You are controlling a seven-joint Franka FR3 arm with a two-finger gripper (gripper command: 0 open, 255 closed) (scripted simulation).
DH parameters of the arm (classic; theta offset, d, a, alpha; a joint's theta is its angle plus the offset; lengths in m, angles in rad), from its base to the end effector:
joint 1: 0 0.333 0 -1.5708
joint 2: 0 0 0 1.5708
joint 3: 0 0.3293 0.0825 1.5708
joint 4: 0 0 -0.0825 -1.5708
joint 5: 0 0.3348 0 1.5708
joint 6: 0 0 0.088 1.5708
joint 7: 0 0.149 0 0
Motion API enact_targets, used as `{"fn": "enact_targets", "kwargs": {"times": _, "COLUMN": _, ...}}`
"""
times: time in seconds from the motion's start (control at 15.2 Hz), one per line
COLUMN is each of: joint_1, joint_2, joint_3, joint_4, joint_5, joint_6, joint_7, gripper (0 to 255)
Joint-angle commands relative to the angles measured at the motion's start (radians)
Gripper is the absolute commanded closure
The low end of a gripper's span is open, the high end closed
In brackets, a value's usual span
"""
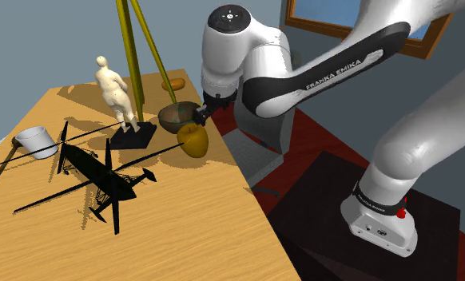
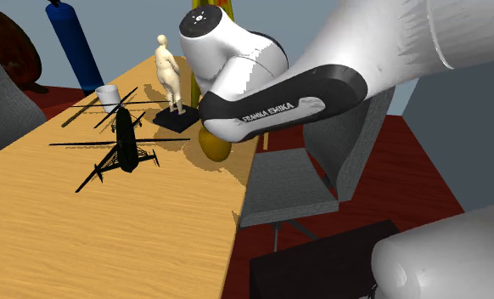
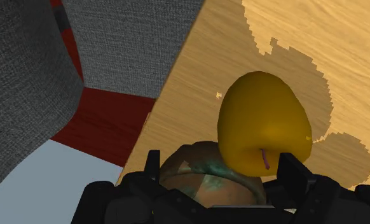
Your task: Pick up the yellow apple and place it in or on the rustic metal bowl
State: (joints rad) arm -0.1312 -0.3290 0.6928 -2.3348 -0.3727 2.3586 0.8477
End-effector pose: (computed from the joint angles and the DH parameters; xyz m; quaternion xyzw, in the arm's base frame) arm 0.3863 0.2429 0.4661 0.9604 -0.0246 0.2544 0.1113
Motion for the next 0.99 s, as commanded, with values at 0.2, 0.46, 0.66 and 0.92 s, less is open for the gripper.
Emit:
{"fn": "enact_targets", "kwargs": {"times": 0.2, "joint_1": -0.138, "joint_2": 0.228, "joint_3": 0.21, "joint_4": 0.151, "joint_5": -0.352, "joint_6": -0.006, "joint_7": 0.327, "gripper": 0}}
{"fn": "enact_targets", "kwargs": {"times": 0.46, "joint_1": -0.14, "joint_2": 0.344, "joint_3": 0.237, "joint_4": 0.208, "joint_5": -0.512, "joint_6": -0.044, "joint_7": 0.442, "gripper": 0}}
{"fn": "enact_targets", "kwargs": {"times": 0.66, "joint_1": -0.14, "joint_2": 0.392, "joint_3": 0.229, "joint_4": 0.218, "joint_5": -0.572, "joint_6": -0.042, "joint_7": 0.474, "gripper": 0}}
{"fn": "enact_targets", "kwargs": {"times": 0.92, "joint_1": -0.137, "joint_2": 0.433, "joint_3": 0.218, "joint_4": 0.227, "joint_5": -0.621, "joint_6": -0.041, "joint_7": 0.5, "gripper": 0}}
